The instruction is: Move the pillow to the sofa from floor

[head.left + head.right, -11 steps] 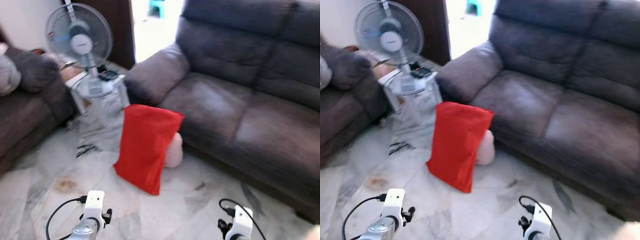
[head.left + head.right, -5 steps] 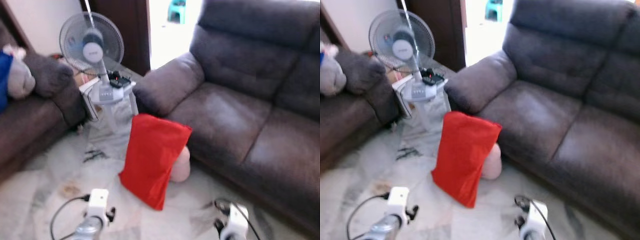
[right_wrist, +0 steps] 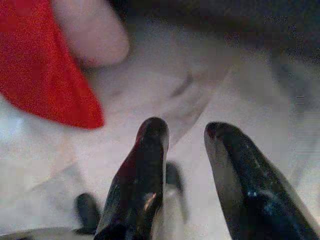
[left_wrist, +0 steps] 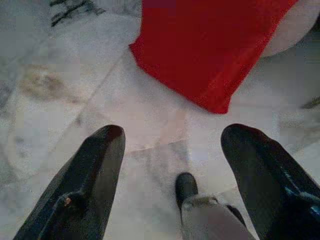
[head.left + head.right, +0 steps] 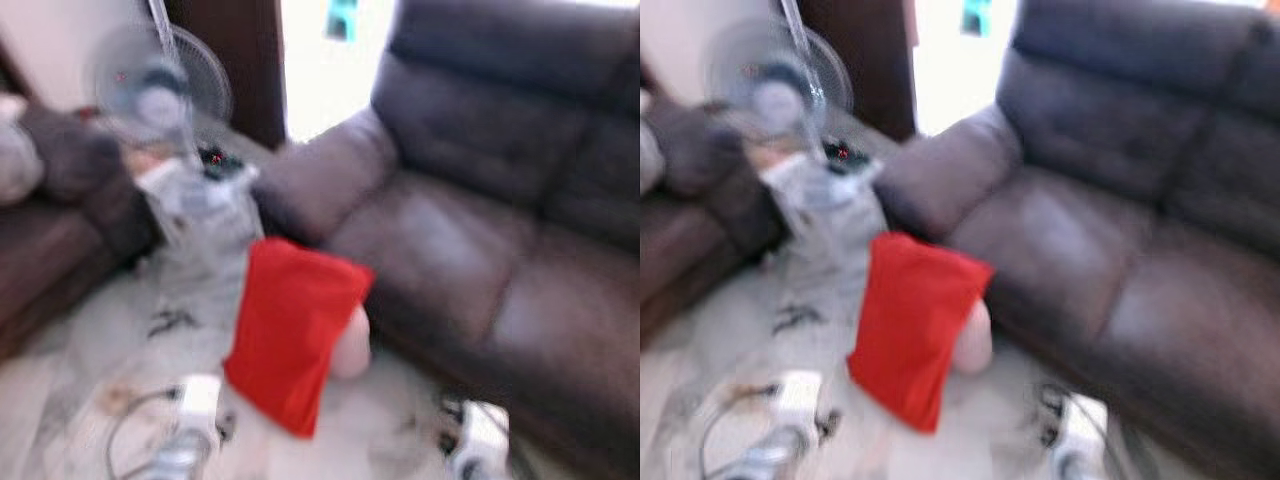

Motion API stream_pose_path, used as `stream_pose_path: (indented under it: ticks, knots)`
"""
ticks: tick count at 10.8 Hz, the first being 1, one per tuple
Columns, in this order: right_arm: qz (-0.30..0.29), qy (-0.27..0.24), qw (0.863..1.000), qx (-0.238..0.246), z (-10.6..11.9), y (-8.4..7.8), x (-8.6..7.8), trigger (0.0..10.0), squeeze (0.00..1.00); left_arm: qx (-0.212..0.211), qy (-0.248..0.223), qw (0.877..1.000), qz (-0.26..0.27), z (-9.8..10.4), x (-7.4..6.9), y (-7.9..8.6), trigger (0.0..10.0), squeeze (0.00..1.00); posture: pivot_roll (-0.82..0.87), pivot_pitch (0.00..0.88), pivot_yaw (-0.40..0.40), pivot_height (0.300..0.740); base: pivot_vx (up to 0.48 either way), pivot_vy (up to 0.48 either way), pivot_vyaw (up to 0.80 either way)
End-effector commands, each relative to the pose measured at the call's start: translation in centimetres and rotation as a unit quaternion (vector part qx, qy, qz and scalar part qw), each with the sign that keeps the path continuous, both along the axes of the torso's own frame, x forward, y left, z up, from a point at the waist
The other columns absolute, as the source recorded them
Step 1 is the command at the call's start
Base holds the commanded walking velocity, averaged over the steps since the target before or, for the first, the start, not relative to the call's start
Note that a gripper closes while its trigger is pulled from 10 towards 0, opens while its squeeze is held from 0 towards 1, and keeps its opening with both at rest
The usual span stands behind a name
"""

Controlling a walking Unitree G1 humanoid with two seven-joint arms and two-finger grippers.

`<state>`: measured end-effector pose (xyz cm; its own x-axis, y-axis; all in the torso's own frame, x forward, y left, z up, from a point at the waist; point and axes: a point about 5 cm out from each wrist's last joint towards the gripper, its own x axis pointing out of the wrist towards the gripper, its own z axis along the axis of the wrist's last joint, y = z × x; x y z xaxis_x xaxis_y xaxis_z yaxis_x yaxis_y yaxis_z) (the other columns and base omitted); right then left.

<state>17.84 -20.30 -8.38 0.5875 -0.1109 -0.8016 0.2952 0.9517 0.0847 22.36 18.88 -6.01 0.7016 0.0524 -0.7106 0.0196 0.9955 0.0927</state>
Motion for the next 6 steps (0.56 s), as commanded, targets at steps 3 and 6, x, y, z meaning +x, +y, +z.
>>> stream_pose_path:
  ticks: [3, 6]
  knots:
    - [0.001, 0.011, 1.0, 0.023, -0.6, 1.7, -0.8, 10.0, 0.0, 0.023, 0.016, 1.0, 0.007, -0.3, -0.8, 1.6, 10.0, 0.0, 0.02, 0.046, -0.015, 0.74, 0.3, 0.0, 0.27]
    - [0.022, 0.013, 1.0, 0.014, -0.8, 1.5, -1.5, 10.0, 0.0, 0.023, 0.017, 1.0, 0.007, -0.3, -0.8, 1.6, 10.0, 0.0, 0.02, 0.045, -0.017, 0.74, 0.299, 0.0, 0.53]
